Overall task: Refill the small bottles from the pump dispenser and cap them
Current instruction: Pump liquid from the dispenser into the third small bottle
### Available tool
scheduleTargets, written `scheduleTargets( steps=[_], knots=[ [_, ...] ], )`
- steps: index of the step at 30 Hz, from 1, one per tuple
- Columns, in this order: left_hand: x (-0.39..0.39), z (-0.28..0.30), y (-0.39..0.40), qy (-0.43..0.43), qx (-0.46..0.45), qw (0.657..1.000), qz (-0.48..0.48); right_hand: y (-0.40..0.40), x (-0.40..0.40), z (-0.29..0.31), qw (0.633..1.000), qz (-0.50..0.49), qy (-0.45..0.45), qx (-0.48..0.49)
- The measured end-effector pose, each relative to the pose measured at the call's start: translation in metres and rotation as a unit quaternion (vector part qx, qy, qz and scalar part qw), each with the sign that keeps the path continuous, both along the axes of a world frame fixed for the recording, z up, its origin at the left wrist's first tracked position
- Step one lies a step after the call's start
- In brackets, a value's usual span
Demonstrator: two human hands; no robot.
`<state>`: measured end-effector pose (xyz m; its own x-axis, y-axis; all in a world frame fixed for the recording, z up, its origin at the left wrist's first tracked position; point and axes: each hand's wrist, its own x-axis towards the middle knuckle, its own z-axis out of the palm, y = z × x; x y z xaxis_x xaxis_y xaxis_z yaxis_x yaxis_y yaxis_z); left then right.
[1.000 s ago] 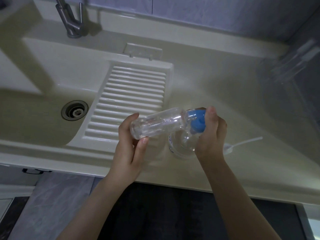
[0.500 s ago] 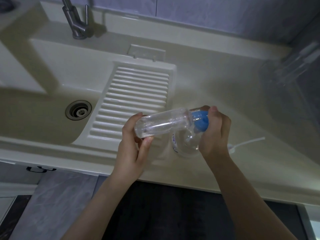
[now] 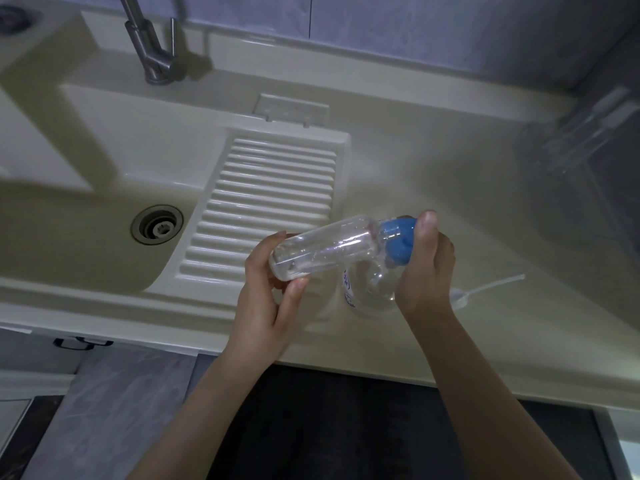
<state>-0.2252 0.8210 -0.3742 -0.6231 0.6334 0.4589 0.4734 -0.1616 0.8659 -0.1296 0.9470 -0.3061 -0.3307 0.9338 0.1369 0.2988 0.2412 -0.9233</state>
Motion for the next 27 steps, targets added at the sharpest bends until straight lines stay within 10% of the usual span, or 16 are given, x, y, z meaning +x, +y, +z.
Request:
scheduleTargets(
  steps=[27],
  knots=[
    [0.002,0.001,0.000,0.011,-0.005,1.000,0.009,0.006,0.001,-0.010,0.999,0.005,0.038,0.017]
  ],
)
